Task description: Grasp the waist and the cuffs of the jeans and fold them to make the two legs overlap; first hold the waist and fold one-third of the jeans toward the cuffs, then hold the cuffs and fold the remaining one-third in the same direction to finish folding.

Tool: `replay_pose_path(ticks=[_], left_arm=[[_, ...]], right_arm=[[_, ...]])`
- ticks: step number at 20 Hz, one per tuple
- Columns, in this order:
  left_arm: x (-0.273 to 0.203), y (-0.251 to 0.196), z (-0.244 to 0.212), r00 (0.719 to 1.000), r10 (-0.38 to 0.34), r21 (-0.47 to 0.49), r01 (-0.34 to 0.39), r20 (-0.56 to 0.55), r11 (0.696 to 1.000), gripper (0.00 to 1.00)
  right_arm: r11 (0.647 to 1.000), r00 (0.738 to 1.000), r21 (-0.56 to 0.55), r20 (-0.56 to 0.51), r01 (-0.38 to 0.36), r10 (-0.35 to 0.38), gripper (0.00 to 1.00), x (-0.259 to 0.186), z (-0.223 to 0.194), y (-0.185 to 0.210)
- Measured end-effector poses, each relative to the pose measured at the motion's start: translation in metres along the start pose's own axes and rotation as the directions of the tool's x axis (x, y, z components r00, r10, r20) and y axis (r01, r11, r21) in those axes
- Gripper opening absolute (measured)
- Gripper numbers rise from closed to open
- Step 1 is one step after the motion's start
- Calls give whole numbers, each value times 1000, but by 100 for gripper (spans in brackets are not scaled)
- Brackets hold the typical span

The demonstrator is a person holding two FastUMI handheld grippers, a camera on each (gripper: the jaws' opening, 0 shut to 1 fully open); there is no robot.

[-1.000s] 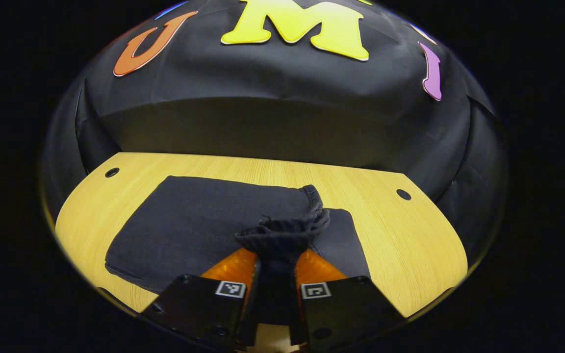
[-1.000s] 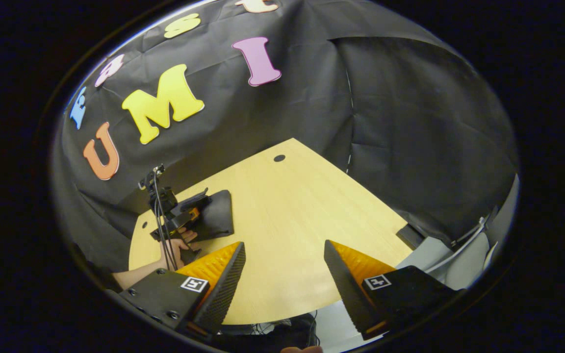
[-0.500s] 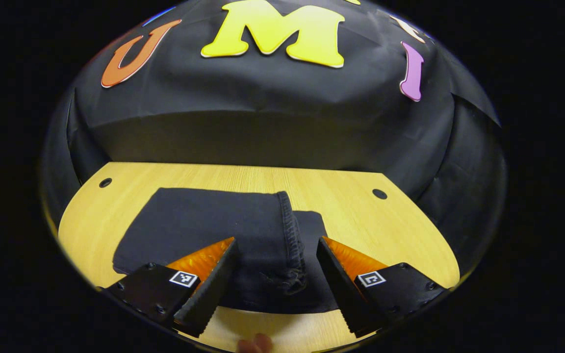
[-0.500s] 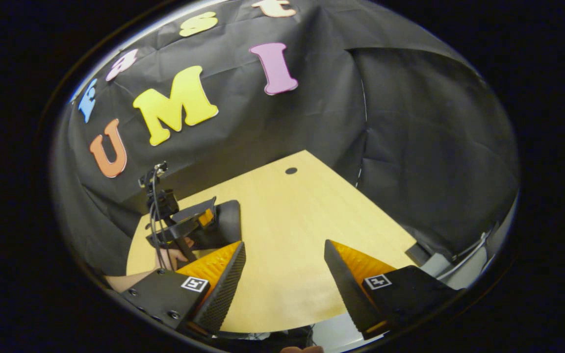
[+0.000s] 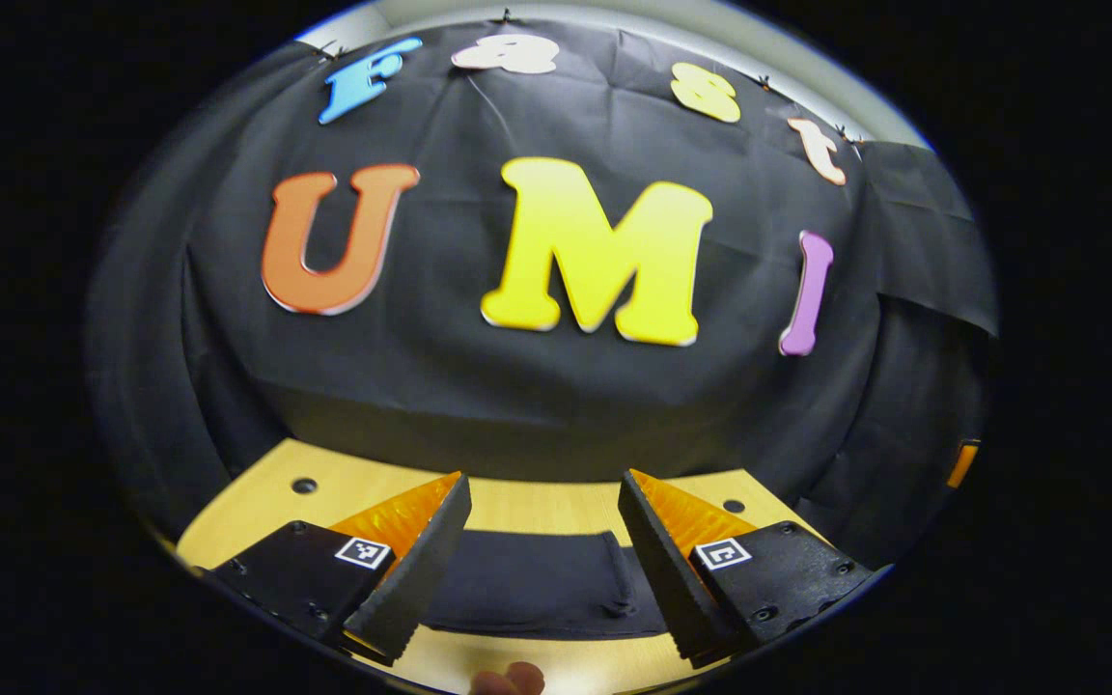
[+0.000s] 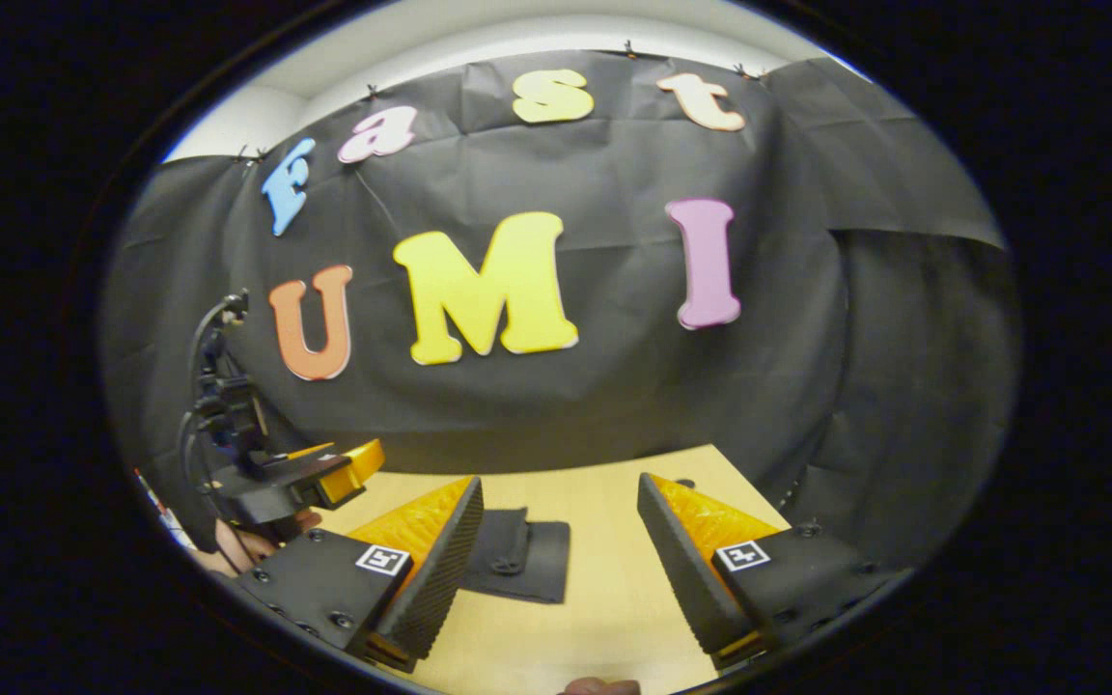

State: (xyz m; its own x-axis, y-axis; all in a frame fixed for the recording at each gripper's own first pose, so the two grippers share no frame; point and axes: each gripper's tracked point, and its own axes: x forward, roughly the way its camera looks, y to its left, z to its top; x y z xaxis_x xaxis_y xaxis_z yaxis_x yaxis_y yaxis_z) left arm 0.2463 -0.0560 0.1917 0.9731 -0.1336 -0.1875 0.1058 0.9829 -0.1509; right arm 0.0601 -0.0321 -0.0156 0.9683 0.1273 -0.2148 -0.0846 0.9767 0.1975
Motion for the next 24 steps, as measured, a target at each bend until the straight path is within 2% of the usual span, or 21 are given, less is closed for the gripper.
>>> replay_pose_path(ticks=[2, 3, 5, 6, 8, 9, 10, 11, 12, 13, 14, 15, 16, 17, 18, 20, 21, 22, 23, 24], left_arm=[[-27, 22, 40, 997, 28, -4, -28, 76, 1000, 98], [-38, 30, 57, 994, 34, 2, -34, 109, 999, 100], [-59, 50, 77, 985, 65, 29, -70, 158, 997, 98], [-71, 57, 79, 983, 72, 40, -79, 168, 996, 98], [-97, 64, 78, 980, 86, 39, -94, 177, 995, 95], [-105, 66, 75, 979, 93, 29, -100, 182, 995, 93], [-116, 66, 70, 977, 98, 20, -103, 187, 994, 90], [-124, 66, 66, 977, 103, 7, -106, 186, 994, 98], [-129, 67, 62, 977, 109, 3, -111, 184, 994, 98], [-131, 70, 58, 977, 117, 3, -119, 180, 993, 98], [-135, 71, 57, 976, 120, 4, -123, 180, 992, 100], [-137, 71, 56, 974, 125, 8, -129, 186, 992, 98], [-138, 73, 55, 974, 127, 12, -131, 187, 991, 98], [-139, 72, 53, 974, 129, 13, -134, 185, 991, 98], [-139, 71, 53, 974, 127, 17, -132, 186, 991, 98], [-139, 69, 53, 975, 119, 30, -127, 189, 991, 98], [-140, 67, 54, 975, 113, 36, -122, 191, 992, 100], [-141, 65, 53, 976, 107, 40, -117, 192, 992, 98], [-141, 66, 52, 976, 105, 43, -115, 190, 992, 98], [-142, 66, 52, 976, 103, 44, -113, 192, 993, 98]], right_arm=[[999, 998, -24, 47, -38, 39, 99, 9, 16, 28], [998, 996, -33, 71, -53, 56, 94, 13, 23, 41], [997, 992, -58, 115, -44, 51, 94, 13, 32, 59], [998, 989, -61, 146, -22, 31, 94, 10, 36, 63], [999, 979, -51, 205, 14, -3, 100, 6, 41, 72], [998, 976, -53, 220, 17, -5, 100, 2, 39, 73], [998, 974, -63, 227, 23, -8, 94, -3, 36, 75], [997, 974, -74, 224, 27, -9, 94, -7, 30, 74], [997, 977, -78, 213, 22, -5, 99, -11, 23, 75], [996, 980, -84, 201, 17, 1, 94, -14, 17, 77], [996, 981, -90, 195, 16, 2, 94, -15, 13, 77], [995, 982, -96, 191, 18, 1, 94, -16, 10, 76], [995, 982, -101, 191, 21, -1, 99, -19, 8, 76], [995, 982, -102, 191, 21, -1, 94, -20, 6, 75], [995, 982, -100, 191, 18, 1, 99, -20, 5, 76], [995, 983, -99, 185, 19, 0, 99, -20, 3, 76], [995, 983, -100, 183, 18, 0, 94, -21, 4, 77], [995, 983, -100, 185, 15, 4, 94, -21, 4, 79], [994, 983, -104, 185, 16, 4, 99, -21, 5, 79], [994, 983, -108, 186, 16, 4, 94, -22, 6, 79]])
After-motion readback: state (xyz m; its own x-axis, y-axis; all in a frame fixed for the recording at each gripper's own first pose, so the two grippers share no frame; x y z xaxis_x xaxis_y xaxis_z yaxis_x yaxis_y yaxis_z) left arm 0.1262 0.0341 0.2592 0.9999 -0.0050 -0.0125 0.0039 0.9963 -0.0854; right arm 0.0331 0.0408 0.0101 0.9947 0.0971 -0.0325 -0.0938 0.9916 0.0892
